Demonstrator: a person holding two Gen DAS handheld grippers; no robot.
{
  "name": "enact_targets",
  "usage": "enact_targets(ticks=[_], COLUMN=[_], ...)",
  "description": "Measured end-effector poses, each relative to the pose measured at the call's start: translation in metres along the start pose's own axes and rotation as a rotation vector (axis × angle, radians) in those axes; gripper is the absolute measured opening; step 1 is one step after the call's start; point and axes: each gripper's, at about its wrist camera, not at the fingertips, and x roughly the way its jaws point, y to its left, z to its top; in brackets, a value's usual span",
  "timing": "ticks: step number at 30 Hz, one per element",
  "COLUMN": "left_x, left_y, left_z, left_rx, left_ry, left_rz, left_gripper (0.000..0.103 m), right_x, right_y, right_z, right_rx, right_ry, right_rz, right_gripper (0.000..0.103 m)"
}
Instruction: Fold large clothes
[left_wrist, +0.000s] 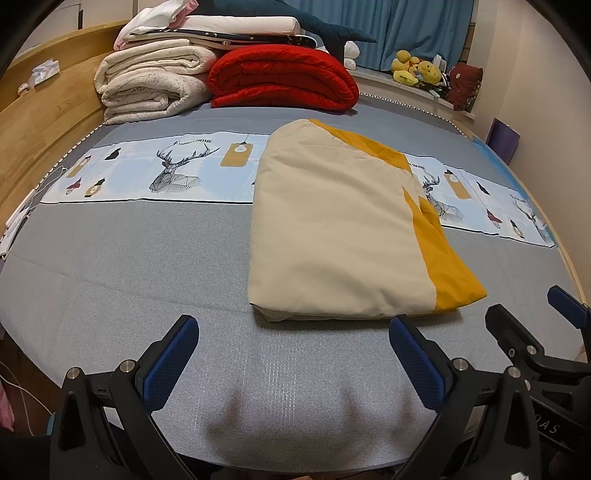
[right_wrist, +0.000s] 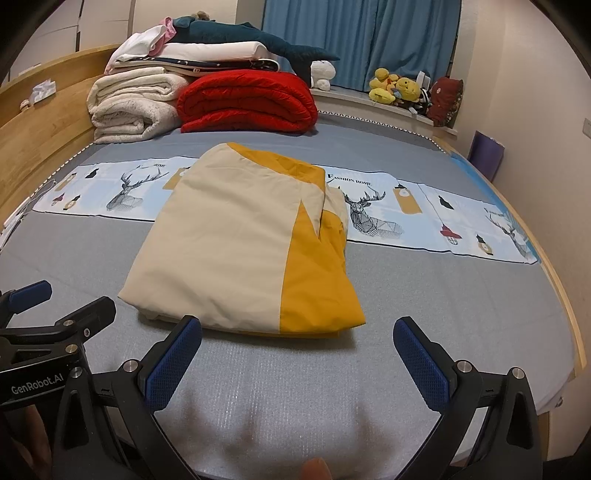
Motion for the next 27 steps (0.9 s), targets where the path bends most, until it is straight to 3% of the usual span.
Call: enact_targets(ticks=[27], left_x=[0.0019], left_y=[0.0007], left_z=[-0.0009], left_rx=[0.001], left_ry=[0.004], left_rz=[-0.002], left_gripper=[0.101], right_x=[0.0003], right_y=[0.0004], right_z=[0.0], right_rx=[-0.002], right_ry=[0.0], right_rz=[-0.002], right_gripper=[0.103])
